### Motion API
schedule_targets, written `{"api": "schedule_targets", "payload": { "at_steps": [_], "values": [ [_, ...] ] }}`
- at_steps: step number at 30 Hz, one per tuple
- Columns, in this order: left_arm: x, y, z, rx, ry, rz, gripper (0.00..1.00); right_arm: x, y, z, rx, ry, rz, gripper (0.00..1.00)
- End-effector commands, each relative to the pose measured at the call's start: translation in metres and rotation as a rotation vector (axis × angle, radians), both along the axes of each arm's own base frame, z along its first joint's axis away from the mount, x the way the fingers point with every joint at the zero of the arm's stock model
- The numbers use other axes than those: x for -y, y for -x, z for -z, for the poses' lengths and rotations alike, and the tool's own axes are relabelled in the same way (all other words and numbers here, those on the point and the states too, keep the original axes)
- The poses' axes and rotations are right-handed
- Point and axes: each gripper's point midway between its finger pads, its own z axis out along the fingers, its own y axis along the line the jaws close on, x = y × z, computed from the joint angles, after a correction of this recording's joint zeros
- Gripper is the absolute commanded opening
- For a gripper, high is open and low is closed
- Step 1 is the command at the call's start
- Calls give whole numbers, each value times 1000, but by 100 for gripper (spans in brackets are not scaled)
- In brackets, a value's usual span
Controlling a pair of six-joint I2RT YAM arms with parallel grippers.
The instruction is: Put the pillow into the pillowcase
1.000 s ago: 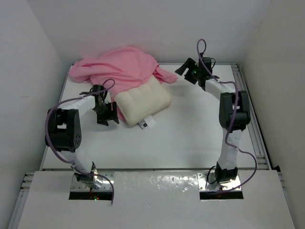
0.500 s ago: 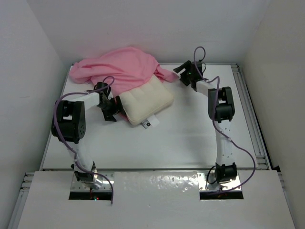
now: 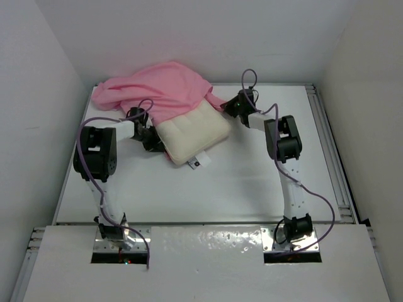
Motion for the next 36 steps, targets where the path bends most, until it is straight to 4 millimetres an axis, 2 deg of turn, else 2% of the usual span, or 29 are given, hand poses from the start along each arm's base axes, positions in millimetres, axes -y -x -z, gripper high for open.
{"api": "schedule_targets", "payload": {
  "at_steps": [1, 2, 3, 4, 6, 7, 9, 10, 11, 12, 13, 16, 17, 19, 20, 21, 23, 24, 25, 26, 27, 29, 30, 31, 32, 33, 34, 35, 36],
  "values": [
    [-12, -23, -23, 127, 17, 52, 0, 30, 7, -51, 78, 38, 4, 0],
    [-16, -28, -46, 194, 15, 82, 0, 34, 12, -67, 111, 65, -27, 0],
    [-32, -31, -64, 245, -8, 129, 0, 37, 21, -82, 124, 57, -57, 0],
    [-34, -32, -82, 287, 15, 165, 0, 41, 40, -115, 159, 44, -71, 0],
    [-51, -28, -131, 385, 7, 242, 0, 53, 61, -155, 210, -3, -92, 0],
    [-51, -26, -153, 429, 36, 272, 0, 52, 84, -192, 259, -30, -133, 0],
    [-66, -15, -189, 479, 34, 311, 0, 61, 102, -225, 304, -19, -152, 0],
    [-75, -25, -222, 581, -8, 345, 0, 64, 114, -232, 294, -6, -158, 0],
    [-80, -25, -241, 627, -31, 354, 0, 66, 127, -269, 357, 4, -161, 0],
    [-89, -23, -254, 640, -44, 345, 0, 70, 133, -280, 378, 18, -159, 0],
    [-93, -28, -282, 717, -74, 361, 0, 72, 140, -284, 382, 23, -157, 0],
    [-102, -32, -321, 789, -89, 344, 0, 74, 159, -323, 445, 15, -163, 0],
    [-107, -38, -351, 865, -117, 336, 0, 76, 163, -331, 457, 18, -161, 0],
    [-106, -43, -388, 953, -122, 323, 0, 75, 174, -359, 515, 19, -169, 0],
    [-105, -45, -417, 1033, -151, 323, 0, 75, 177, -369, 543, 39, -177, 0],
    [-102, -50, -437, 1108, -177, 325, 0, 73, 180, -380, 567, 56, -182, 0],
    [-93, -54, -459, 1168, -201, 309, 0, 73, 188, -408, 621, 89, -183, 0],
    [-90, -53, -481, 1225, -214, 301, 0, 74, 191, -420, 648, 97, -179, 0],
    [-86, -53, -492, 1259, -212, 299, 0, 75, 199, -447, 713, 100, -173, 0],
    [-84, -53, -502, 1279, -194, 279, 0, 77, 202, -461, 748, 116, -166, 0],
    [-82, -51, -528, 1352, -186, 255, 0, 76, 211, -492, 817, 125, -157, 0],
    [-83, -47, -556, 1436, -187, 230, 0, 78, 221, -521, 890, 158, -143, 0],
    [-80, -39, -583, 1519, -187, 216, 0, 77, 227, -538, 931, 164, -137, 0],
    [-80, -35, -596, 1559, -185, 206, 0, 81, 239, -569, 1000, 173, -109, 0],
    [-83, -30, -608, 1595, -183, 190, 0, 82, 245, -583, 1039, 192, -101, 0],
    [-81, -18, -633, 1667, -144, 181, 0, 80, 260, -611, 1107, 193, -93, 0],
    [-83, -12, -644, 1700, -125, 169, 0, 80, 267, -625, 1145, 205, -81, 0],
    [-95, -1, -668, 1792, -148, 146, 0, 79, 272, -635, 1174, 226, -67, 0],
    [-97, 8, -681, 1802, -63, 106, 0, 82, 283, -655, 1223, 232, -52, 0]
  ]
}}
